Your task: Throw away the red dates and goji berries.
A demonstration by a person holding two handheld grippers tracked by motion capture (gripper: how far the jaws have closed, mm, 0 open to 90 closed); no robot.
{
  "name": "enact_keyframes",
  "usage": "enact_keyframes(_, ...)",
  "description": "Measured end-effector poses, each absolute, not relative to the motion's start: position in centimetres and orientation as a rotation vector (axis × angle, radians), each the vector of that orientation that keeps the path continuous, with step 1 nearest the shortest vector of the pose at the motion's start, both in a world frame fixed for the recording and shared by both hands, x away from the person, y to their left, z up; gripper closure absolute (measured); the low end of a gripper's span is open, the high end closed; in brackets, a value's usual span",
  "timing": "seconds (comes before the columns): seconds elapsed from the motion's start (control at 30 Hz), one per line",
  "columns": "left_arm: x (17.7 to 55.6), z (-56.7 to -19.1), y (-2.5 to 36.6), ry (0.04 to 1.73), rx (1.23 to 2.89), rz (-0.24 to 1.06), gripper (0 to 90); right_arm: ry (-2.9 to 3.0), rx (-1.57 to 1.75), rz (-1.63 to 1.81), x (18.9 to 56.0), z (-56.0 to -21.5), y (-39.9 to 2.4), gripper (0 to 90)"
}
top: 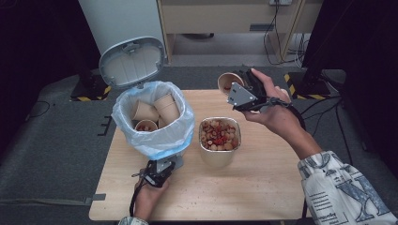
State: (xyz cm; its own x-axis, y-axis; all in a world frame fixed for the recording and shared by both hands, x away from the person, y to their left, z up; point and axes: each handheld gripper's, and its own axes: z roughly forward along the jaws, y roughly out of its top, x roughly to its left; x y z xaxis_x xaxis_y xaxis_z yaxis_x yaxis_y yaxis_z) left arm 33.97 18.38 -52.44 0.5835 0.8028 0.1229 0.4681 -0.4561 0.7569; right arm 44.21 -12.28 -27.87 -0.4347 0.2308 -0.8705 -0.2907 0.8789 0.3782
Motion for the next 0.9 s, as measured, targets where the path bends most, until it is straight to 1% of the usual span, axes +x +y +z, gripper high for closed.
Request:
enact_keyframes(0.27, 34.0, -52.4, 18.4, 1.007, 2.124, 0.622, 89.8, 1.92, -0.136, 0.476, 43.7, -28.6, -11.6, 32.9)
enact_keyframes(0.9, 34.0, -52.4, 18.4, 1.008, 2.124, 0.622, 89.8, 1.938, -0.137, 0.465, 43.9, -29.0, -11.7, 32.8)
